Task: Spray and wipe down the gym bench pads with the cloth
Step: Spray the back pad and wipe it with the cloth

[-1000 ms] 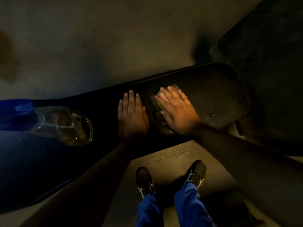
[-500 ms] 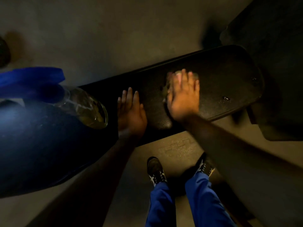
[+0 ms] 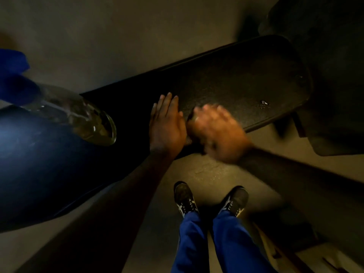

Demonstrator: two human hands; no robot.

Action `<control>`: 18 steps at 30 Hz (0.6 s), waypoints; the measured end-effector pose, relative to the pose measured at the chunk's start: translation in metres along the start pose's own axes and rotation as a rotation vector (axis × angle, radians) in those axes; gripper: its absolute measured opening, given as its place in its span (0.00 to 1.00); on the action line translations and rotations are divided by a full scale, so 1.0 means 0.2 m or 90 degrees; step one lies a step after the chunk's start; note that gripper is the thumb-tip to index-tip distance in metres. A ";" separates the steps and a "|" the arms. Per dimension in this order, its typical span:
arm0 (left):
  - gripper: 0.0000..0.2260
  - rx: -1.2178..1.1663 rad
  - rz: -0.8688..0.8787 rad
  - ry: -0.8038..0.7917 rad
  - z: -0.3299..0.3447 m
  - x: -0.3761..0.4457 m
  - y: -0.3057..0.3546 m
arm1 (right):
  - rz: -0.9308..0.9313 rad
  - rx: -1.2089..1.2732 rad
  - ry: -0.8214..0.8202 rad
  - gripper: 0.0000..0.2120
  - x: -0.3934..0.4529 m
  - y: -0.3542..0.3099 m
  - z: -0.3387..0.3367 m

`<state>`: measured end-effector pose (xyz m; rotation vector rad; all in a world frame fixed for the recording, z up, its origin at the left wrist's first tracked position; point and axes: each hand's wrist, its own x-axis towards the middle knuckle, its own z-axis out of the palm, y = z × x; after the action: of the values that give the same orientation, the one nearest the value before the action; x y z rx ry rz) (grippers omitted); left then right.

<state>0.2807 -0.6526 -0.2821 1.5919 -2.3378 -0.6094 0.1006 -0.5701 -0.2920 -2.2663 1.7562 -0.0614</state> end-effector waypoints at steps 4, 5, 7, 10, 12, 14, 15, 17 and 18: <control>0.29 0.146 0.064 -0.036 0.06 0.02 0.00 | 0.336 0.051 0.101 0.32 0.10 0.04 -0.07; 0.29 0.171 0.062 -0.035 0.06 0.02 0.01 | 0.300 0.056 0.101 0.31 0.07 -0.03 -0.04; 0.30 0.181 0.047 -0.046 0.06 0.02 0.03 | 0.137 0.057 0.030 0.29 -0.04 -0.08 -0.01; 0.28 0.148 0.051 -0.008 0.05 0.03 0.04 | 0.074 -0.004 0.041 0.28 -0.02 0.20 -0.04; 0.26 0.133 0.054 0.018 0.07 0.08 0.05 | 0.298 0.014 0.110 0.29 0.08 0.32 -0.10; 0.26 0.117 0.039 0.050 0.09 0.15 0.09 | 0.417 0.031 0.147 0.29 0.09 0.20 -0.07; 0.25 0.110 0.021 0.066 0.10 0.19 0.11 | 0.361 0.043 0.142 0.28 0.05 0.11 -0.04; 0.26 0.103 -0.022 0.058 0.12 0.25 0.12 | 0.142 0.070 0.062 0.26 -0.11 0.00 0.00; 0.27 0.103 -0.037 0.046 0.13 0.26 0.12 | 0.043 0.057 0.027 0.25 -0.17 0.05 0.00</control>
<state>0.2296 -0.6870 -0.2955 1.7266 -2.3466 -0.3748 0.0815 -0.5397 -0.2903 -2.1567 1.8117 -0.1722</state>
